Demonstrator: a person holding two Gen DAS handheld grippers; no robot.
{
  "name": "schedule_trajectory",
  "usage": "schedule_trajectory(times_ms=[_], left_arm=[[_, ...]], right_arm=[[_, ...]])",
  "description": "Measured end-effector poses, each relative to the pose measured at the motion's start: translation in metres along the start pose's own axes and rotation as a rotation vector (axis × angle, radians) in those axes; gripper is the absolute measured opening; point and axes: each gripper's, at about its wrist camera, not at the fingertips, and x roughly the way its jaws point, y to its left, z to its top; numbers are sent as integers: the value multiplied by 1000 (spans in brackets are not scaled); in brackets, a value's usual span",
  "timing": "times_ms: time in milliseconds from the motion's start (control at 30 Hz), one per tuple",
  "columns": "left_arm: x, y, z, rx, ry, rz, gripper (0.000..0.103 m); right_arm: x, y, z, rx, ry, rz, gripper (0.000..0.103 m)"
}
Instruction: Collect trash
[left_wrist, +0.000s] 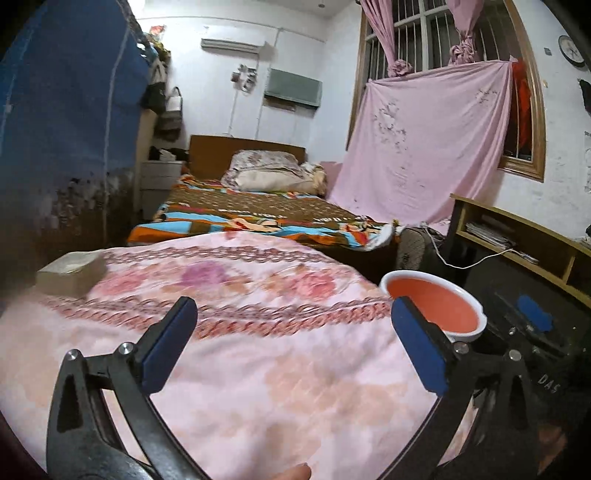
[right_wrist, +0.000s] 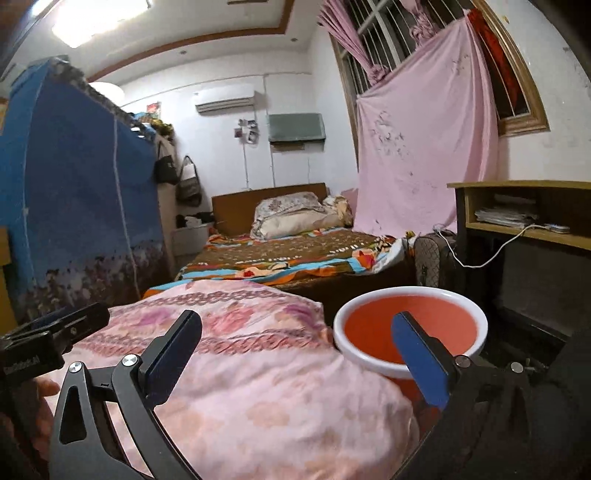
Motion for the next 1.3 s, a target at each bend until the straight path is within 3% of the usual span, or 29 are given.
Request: schedule_trajectory(times_ms=[367, 1300], left_arm=[[-26, 27, -23, -14, -15, 58, 92], [-31, 24, -22, 29, -45, 73, 91]], right_arm=[[-23, 12, -14, -9, -68, -18, 103], [-28, 12, -19, -6, -64, -25, 103]])
